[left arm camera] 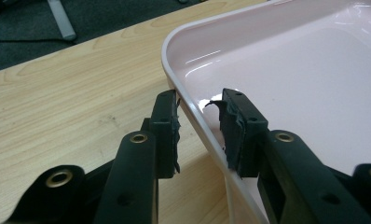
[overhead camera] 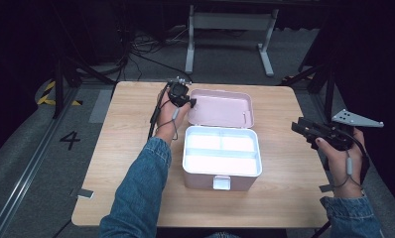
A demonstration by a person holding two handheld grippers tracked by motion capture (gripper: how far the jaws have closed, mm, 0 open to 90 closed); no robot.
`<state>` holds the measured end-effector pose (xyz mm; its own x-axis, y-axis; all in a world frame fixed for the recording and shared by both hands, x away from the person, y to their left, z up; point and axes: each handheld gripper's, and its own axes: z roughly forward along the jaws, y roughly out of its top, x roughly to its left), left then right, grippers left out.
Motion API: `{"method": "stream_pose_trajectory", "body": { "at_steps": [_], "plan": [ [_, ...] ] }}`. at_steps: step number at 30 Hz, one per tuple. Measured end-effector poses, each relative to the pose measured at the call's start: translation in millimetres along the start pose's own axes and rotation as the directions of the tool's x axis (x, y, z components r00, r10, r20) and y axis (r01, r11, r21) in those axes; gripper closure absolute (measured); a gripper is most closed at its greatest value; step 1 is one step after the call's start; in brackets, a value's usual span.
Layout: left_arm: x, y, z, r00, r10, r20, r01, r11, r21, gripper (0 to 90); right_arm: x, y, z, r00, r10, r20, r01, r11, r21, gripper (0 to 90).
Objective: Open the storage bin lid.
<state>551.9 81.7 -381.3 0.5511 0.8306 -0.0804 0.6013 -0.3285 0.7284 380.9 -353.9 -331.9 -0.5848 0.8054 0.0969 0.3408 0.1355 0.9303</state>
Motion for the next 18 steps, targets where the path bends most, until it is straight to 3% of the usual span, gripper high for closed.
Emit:
{"method": "stream_pose_trajectory", "body": {
  "at_steps": [10,18],
  "plan": [
    [1.9,-2.4,4.9,1.0000,0.007,0.005,-0.007,0.9998,0.016,66.7,0.9,-0.4,1.2,1.0000,-0.002,-0.002,0.002,1.000,0.001,60.9],
    [4.8,-6.0,9.0,0.9997,-0.014,0.021,0.013,0.9994,0.032,65.9,0.4,-0.9,1.9,1.0000,-0.003,-0.003,0.004,1.000,0.007,60.9]
  ]
}}
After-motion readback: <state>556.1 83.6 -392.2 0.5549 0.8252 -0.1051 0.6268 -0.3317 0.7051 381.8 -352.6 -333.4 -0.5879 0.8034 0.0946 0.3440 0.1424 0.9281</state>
